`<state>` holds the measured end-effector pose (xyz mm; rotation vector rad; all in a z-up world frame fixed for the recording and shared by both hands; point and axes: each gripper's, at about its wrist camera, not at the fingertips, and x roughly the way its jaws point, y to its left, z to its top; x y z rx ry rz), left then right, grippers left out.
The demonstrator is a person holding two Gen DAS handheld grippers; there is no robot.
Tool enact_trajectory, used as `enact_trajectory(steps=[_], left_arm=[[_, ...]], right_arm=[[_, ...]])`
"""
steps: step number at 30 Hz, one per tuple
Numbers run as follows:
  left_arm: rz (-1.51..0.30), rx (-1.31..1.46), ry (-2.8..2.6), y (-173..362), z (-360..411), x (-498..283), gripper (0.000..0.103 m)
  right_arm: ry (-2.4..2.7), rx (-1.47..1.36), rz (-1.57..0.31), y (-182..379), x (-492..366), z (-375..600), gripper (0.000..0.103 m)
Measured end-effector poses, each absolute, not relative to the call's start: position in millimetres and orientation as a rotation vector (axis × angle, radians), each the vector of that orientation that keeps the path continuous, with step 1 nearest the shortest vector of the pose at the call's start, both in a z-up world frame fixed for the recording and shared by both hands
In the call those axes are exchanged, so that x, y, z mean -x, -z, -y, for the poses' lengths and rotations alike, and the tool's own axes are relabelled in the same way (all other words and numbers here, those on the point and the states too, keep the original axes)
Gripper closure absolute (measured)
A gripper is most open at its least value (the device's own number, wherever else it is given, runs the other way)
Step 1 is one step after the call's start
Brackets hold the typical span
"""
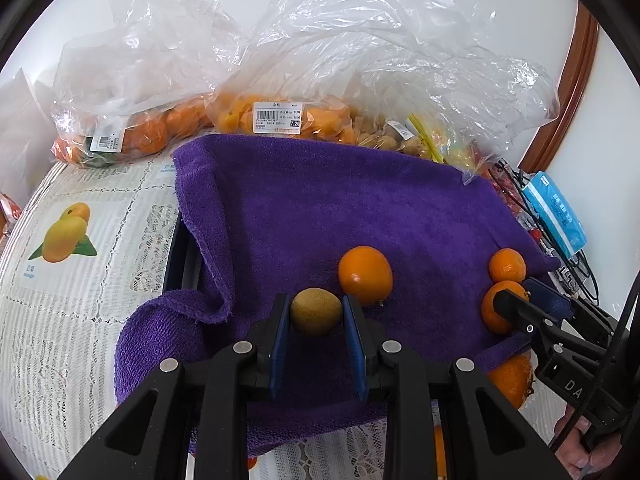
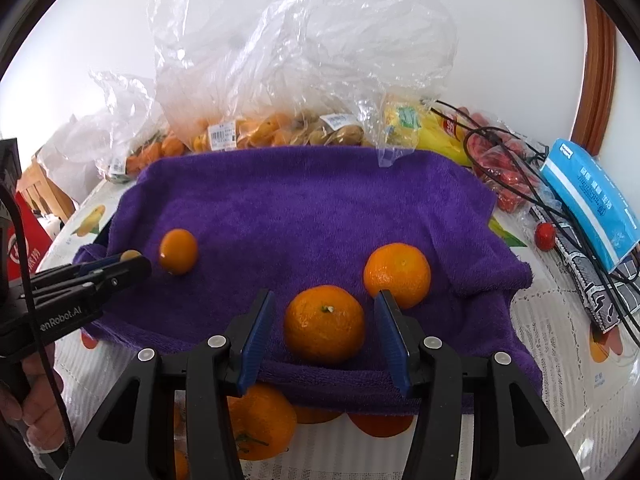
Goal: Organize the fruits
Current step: 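Lower both fruits onto the towel and open both grippers, then lift both open grippers away from the towel toward the loose fruits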
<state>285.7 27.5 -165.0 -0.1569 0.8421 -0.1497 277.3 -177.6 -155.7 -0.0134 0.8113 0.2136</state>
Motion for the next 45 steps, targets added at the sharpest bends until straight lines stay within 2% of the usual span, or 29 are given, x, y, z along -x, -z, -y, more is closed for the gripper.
enact_trajectory(steps=[2,4,9,29,37,45], left_arm=[[-0.834,0.163,0.158,163,-28,-284,0.072],[-0.821,0.167,0.166,160,-28,-282,0.061],[-0.793,0.173,0.179,155,-28,-279,0.057],[-0.752,0.157,0.137,140,-27,-269,0.050],[-0.683,0.126,0.102,124,-27,-259,0.051],[-0.725,0.218,0.151,120,-35,-239,0.050]], right_arm=[[-0.215,0.004,-0.797,153,-276,179,0.051],[-0.214,-0.006,-0.788,151,-276,181,0.051],[-0.209,-0.020,-0.781,150,-276,184,0.051],[-0.145,0.037,-0.654,125,-254,179,0.051],[-0.131,-0.042,-0.702,114,-227,192,0.051],[-0.112,-0.025,-0.701,99,-190,198,0.051]])
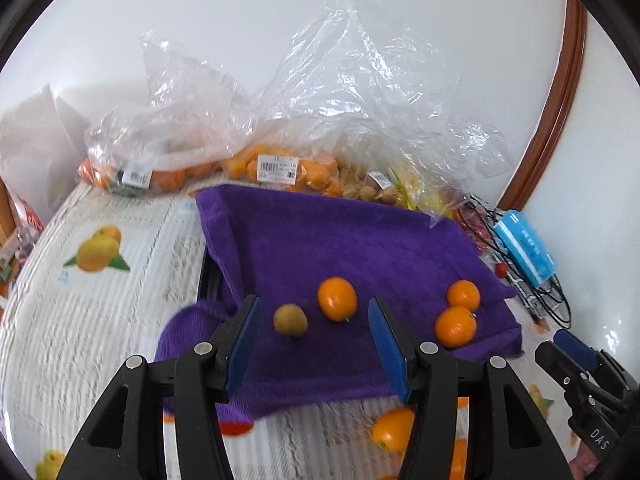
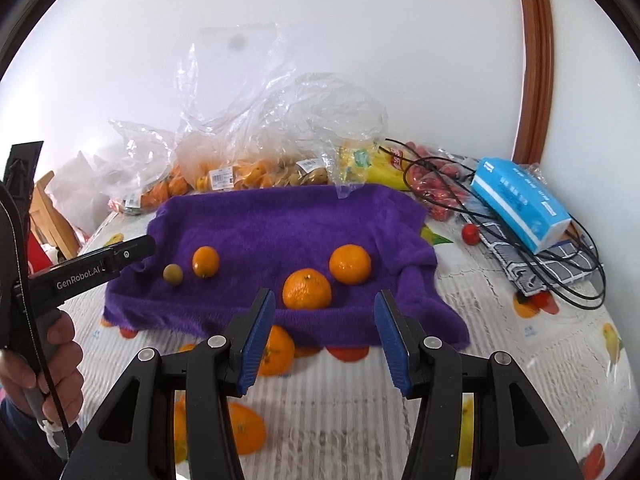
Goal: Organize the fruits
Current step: 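Lift both open grippers away from the towel toward the loose fruits, then grasp a mandarin with the right gripper while the left gripper grasps an oval orange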
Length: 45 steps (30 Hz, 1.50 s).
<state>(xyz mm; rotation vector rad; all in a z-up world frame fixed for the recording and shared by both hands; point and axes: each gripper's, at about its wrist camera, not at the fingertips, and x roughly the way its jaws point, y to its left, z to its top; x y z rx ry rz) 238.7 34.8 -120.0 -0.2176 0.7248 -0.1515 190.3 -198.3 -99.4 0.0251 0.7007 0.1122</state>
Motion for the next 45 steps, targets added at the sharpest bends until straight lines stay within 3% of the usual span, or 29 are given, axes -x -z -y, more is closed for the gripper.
enact_trajectory(steps=[18,32,34,45], left_arm=[[-0.794,0.202,0.094,134,-61,-174,0.048],[-0.829,0.160,0.103,146,-53,-160,0.048],[-0.841,0.162,0.109,149,-51,-160,0.048],[-0.889,0.155,0.300,162,-6,-149,0.047]], right_arm=[[-0.198,-0.092,-0.818,147,-133,189,0.051],[-0.307,-0.084,-0.910,178,-152,160,0.051],[-0.315,-0.084,-0.902,177,-154,159,0.060],[-0.195,-0.040,-0.838,165,-137,206,0.059]])
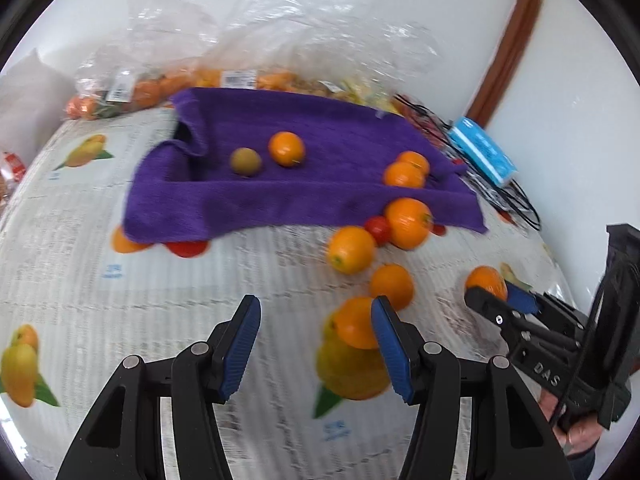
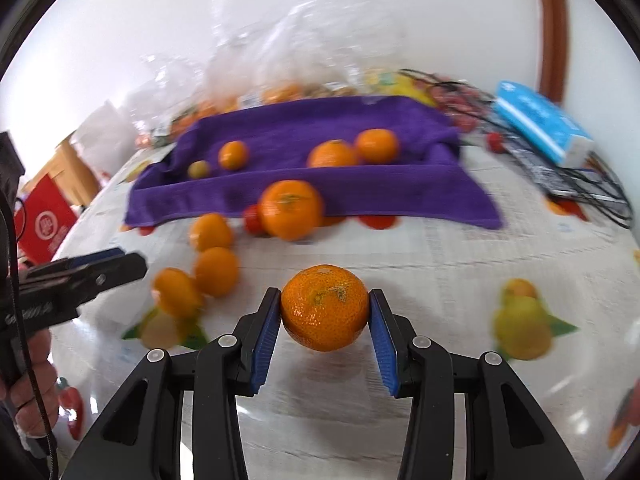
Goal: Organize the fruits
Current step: 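Grasp a mandarin with the right gripper while the left gripper grasps an oval orange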
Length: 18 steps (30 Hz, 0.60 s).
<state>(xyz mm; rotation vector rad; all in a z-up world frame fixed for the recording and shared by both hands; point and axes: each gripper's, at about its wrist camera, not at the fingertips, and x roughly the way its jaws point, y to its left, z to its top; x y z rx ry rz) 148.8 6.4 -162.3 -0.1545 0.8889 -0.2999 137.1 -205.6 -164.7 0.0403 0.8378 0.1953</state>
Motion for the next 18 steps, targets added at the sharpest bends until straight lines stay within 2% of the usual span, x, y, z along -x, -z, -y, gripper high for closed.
enact_trajectory(steps=[9,12,18], left_arm=[[-0.906,0.056,0.311,180,35,-148,0.047],[-0.877,-0.011,0.285,182,46,-145,0.056],[-0.874,-0.006,0.296,179,46,-150,0.057]], right_arm=[[-0.162,-0.094,-0.858,176,-133,232,0.059],[-0.173,-0.122,-0.860,177,-134,237,0.059],[-0.175,-0.127,-0.862,177,-133,238,0.059]])
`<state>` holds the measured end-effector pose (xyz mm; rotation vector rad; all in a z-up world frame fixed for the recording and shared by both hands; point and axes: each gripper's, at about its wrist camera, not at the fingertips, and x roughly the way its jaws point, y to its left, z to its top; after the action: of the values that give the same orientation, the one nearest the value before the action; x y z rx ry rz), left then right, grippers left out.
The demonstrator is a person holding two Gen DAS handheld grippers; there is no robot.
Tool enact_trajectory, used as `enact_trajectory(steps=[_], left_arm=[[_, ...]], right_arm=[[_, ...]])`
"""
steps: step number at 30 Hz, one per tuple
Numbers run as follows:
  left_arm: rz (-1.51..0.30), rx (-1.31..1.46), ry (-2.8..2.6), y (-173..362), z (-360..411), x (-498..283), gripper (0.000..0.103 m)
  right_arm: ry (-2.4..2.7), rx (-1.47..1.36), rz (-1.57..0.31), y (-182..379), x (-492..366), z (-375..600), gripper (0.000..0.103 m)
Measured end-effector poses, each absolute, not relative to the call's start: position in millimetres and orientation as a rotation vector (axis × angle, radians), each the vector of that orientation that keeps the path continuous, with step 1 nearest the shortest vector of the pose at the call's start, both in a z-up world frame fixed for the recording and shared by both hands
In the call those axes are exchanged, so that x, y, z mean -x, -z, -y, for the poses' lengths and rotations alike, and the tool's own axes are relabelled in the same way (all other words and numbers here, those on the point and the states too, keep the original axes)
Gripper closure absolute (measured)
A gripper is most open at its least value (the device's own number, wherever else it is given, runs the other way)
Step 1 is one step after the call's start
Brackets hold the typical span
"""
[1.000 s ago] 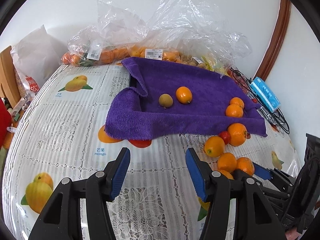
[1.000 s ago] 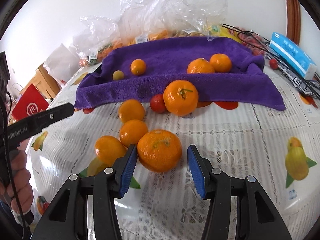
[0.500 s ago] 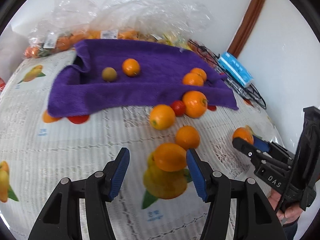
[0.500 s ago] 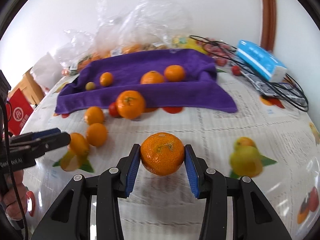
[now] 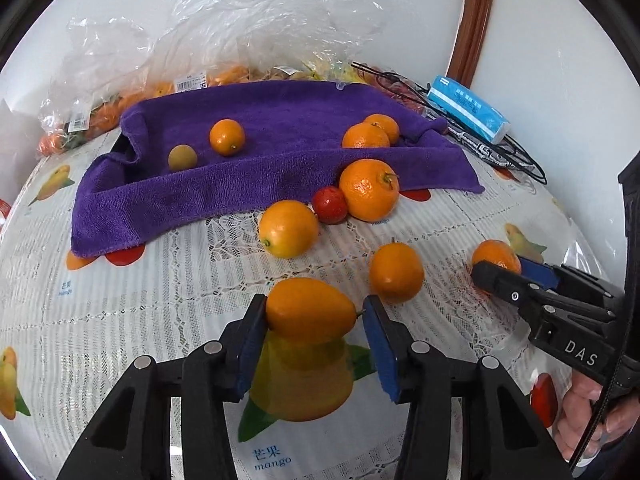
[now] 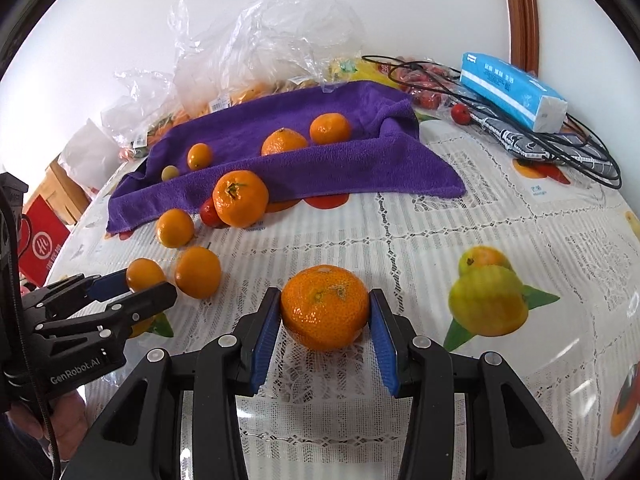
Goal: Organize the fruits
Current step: 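Grasp a mandarin with the right gripper while the left gripper grasps an oval orange, then carry the mandarin and the oval orange over the purple towel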
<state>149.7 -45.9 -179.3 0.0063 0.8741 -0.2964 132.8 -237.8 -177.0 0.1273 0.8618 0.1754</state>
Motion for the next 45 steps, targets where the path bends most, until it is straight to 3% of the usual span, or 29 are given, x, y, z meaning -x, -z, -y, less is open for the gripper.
enact_trajectory(steps=[30,45], left_arm=[[-0.818,0.074,0.273,164,15,-146,0.057],[-0.800,0.115,0.252,151,5,-151,0.057]], right_arm=[[-0.176,-0.163,-0.840,174,-131,245,0.059],[-0.181,-0.093,-0.788,147,-134,229,0.059]])
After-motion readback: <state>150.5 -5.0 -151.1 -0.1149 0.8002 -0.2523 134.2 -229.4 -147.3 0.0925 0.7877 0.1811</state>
